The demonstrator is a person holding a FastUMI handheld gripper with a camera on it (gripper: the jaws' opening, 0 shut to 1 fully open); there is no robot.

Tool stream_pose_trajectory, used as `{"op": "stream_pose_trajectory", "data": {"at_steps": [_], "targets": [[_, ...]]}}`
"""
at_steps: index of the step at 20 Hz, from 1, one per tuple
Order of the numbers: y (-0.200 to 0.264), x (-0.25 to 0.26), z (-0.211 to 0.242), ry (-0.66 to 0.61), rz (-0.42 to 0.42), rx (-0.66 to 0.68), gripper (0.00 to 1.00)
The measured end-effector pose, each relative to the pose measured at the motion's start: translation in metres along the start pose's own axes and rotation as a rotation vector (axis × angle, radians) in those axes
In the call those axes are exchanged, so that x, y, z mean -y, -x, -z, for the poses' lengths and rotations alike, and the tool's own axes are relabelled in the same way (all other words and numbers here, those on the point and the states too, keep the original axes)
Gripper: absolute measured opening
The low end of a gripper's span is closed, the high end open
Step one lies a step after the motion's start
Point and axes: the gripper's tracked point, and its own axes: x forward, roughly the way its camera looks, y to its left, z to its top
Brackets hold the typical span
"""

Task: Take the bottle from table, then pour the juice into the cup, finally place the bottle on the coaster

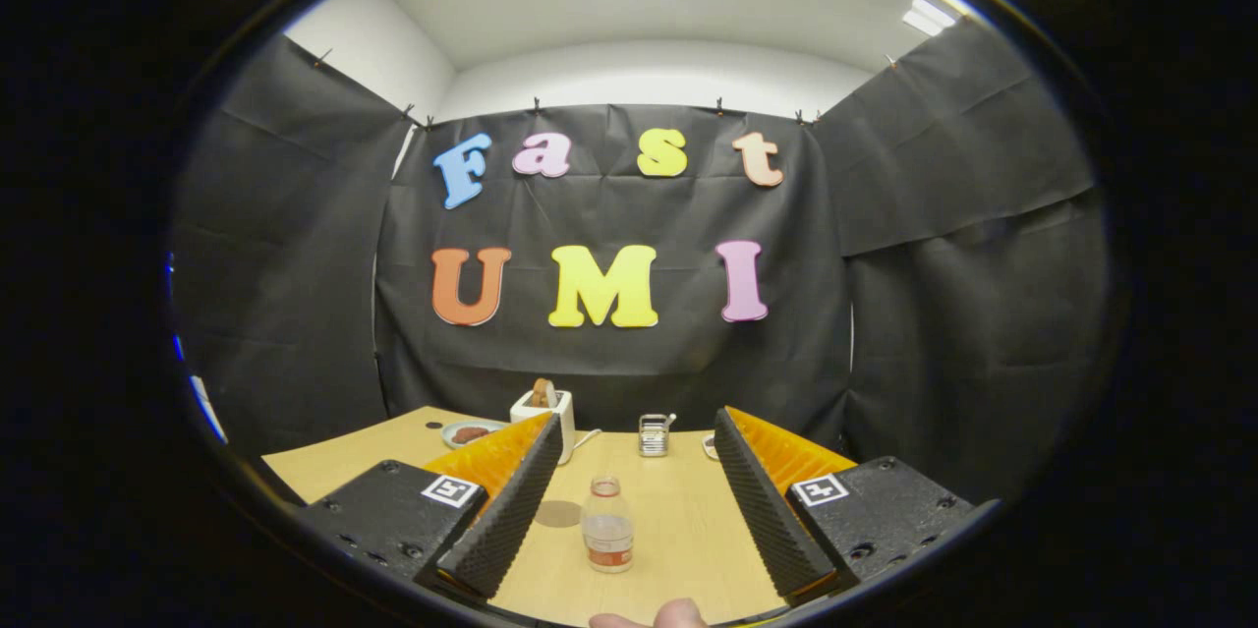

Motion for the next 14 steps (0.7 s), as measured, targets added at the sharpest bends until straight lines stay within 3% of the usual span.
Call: {"op": "stream_pose_trajectory", "data": {"at_steps": [14], "targets": [[-0.005, -0.012, 0.023, 0.026, -0.028, 0.025, 1.00]]}}
